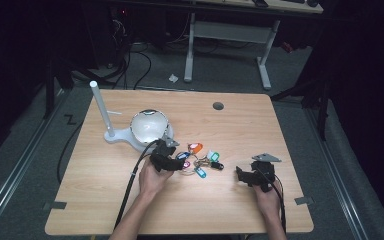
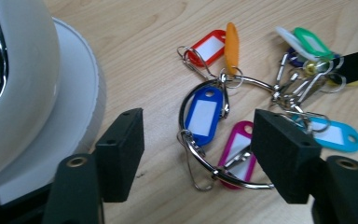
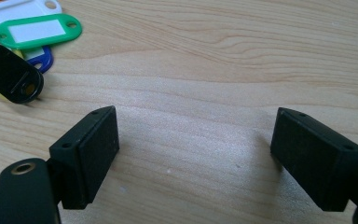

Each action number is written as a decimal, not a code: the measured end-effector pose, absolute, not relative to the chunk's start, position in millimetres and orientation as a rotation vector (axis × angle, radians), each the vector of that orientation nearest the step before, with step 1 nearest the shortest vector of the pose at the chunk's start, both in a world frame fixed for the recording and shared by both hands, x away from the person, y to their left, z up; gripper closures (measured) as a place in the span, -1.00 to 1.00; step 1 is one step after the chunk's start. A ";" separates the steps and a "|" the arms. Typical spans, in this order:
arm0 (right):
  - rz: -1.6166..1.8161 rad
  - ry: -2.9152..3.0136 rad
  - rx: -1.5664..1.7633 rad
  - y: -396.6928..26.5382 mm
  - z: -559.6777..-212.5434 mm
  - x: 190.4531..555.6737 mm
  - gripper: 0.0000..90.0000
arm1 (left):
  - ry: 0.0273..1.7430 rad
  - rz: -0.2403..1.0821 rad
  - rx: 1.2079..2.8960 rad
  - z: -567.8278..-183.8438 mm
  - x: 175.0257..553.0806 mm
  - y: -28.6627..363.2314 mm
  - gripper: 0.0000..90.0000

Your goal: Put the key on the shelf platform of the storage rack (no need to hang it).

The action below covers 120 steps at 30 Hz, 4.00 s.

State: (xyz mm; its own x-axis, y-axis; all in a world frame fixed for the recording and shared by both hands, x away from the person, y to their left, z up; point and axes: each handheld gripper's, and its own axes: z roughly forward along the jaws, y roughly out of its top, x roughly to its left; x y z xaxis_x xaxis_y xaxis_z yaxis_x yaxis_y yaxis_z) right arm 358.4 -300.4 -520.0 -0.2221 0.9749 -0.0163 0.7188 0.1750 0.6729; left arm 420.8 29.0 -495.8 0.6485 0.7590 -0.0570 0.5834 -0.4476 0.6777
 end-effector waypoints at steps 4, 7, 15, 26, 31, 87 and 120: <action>0.762 2.010 1.593 -300.4 -520.0 358.4 -0.66 | 1.044 0.339 2.188 -501.3 424.3 26.6 -0.17; 0.762 2.009 1.593 -300.3 -520.0 358.4 -0.66 | 1.059 0.329 2.190 -505.5 427.7 26.9 -0.14; 0.763 2.009 1.593 -300.3 -520.1 358.3 -0.66 | 1.064 0.294 2.207 -514.9 431.8 25.5 0.20; 0.762 2.009 1.593 -300.3 -520.1 358.3 -0.66 | 1.070 0.308 2.203 -512.1 431.4 26.1 0.74; 0.762 2.009 1.593 -300.4 -520.1 358.3 -0.66 | 1.068 0.315 2.196 -510.7 430.5 27.2 0.80; 0.763 2.009 1.594 -300.3 -520.0 358.3 -0.66 | 0.839 0.136 1.927 -385.2 412.2 76.8 0.85; 0.763 2.010 1.593 -300.4 -520.0 358.3 -0.66 | 0.882 0.257 1.902 -309.9 451.7 121.0 0.85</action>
State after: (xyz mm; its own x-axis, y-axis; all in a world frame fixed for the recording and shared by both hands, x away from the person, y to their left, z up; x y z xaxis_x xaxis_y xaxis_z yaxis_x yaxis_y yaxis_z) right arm 358.3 -300.4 -520.0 -0.2223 0.9748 -0.0158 0.7188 0.1748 0.6729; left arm 451.7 121.0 -309.9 0.7130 0.6743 -0.1919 0.4656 -0.2508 0.8487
